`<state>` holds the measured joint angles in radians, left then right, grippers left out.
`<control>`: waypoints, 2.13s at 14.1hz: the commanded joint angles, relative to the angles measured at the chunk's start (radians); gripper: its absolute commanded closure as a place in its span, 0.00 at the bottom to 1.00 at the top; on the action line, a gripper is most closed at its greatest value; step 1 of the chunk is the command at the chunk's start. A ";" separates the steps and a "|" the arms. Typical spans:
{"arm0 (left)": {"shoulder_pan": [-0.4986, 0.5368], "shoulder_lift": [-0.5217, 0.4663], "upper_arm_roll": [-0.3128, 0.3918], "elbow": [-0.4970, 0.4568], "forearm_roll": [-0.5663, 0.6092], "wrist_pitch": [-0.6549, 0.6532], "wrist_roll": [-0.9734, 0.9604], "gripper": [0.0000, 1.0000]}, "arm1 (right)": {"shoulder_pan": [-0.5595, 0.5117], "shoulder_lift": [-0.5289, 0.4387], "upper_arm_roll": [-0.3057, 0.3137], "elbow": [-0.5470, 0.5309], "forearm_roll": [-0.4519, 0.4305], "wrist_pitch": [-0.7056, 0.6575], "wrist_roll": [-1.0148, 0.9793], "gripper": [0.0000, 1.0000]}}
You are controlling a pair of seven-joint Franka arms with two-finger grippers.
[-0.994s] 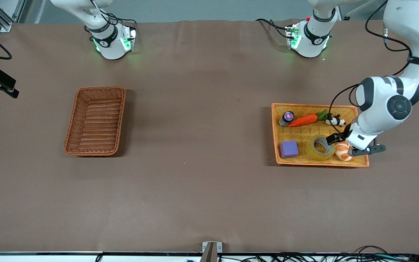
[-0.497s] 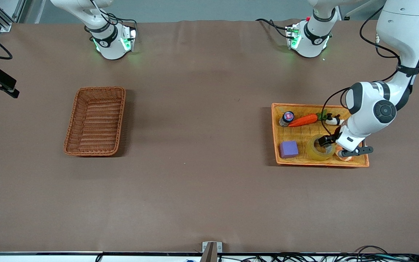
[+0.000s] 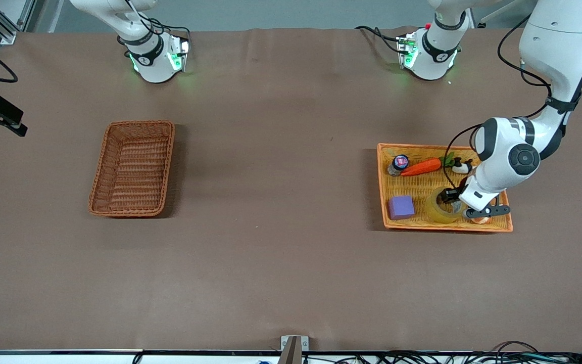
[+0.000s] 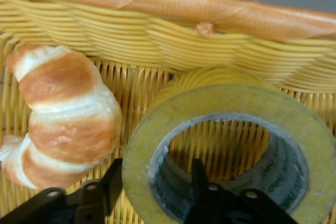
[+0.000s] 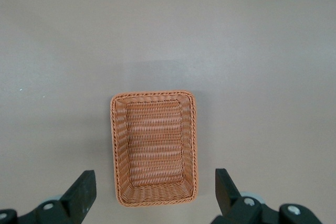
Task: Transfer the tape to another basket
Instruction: 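Lower the left gripper onto the yellow tape roll and grasp its rim, then lift the tape with the left gripper while the right gripper reaches over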
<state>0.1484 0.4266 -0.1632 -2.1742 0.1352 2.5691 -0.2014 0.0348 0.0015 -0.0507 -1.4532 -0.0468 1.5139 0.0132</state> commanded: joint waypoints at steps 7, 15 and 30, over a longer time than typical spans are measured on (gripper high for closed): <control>0.002 -0.241 -0.082 0.036 0.026 -0.304 0.000 1.00 | -0.007 -0.009 -0.001 -0.009 0.016 -0.004 0.001 0.00; -0.103 -0.047 -0.343 0.397 0.014 -0.523 -0.042 0.99 | -0.010 -0.008 -0.004 -0.010 0.018 -0.004 -0.006 0.00; -0.900 0.546 0.036 1.021 0.006 -0.345 -0.486 0.95 | -0.030 -0.008 -0.003 -0.095 0.018 0.051 -0.009 0.00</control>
<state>-0.7596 0.9599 -0.1269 -1.2011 0.1398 2.1847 -0.6792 0.0180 0.0102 -0.0612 -1.5387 -0.0468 1.5659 0.0124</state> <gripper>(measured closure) 0.784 0.000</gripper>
